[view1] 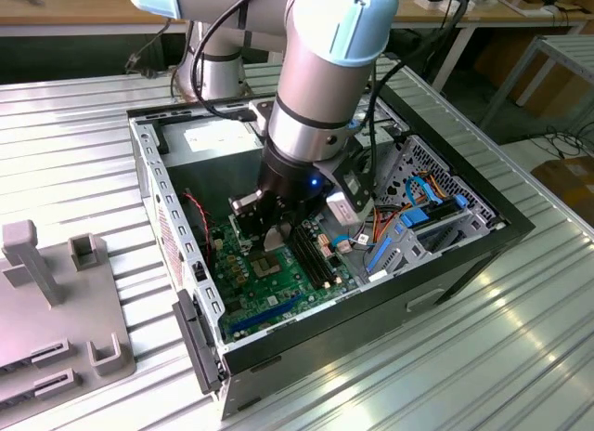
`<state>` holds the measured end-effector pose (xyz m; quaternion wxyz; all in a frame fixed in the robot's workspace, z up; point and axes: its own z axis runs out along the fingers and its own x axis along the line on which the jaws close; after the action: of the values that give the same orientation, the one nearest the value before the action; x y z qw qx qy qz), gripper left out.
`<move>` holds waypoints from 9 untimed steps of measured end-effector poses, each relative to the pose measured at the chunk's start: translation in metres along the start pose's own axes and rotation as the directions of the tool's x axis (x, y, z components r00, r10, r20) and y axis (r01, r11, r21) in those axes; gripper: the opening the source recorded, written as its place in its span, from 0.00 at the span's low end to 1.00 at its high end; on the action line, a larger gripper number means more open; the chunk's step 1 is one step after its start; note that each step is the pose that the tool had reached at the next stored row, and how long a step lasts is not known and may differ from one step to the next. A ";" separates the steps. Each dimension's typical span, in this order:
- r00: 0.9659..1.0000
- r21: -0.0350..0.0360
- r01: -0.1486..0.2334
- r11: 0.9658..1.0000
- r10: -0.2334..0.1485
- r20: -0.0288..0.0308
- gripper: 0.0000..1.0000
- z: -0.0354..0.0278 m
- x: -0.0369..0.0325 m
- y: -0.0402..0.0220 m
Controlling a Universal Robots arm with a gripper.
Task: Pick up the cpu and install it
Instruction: 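Place the cpu into insertion slot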
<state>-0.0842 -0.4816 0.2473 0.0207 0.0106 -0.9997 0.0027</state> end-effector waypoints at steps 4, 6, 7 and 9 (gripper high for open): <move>1.000 0.000 -0.004 1.000 0.004 0.000 0.47 0.0073 -0.0002 -0.0032; 1.000 0.000 -0.005 1.000 0.005 0.000 0.47 0.0109 -0.0002 -0.0043; 1.000 0.000 -0.005 1.000 0.005 0.000 0.47 0.0128 -0.0002 -0.0045; 1.000 0.000 -0.005 1.000 0.005 0.000 0.47 0.0164 -0.0004 -0.0045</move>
<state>-0.0844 -0.4861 0.2309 0.0207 0.0078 -0.9998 0.0026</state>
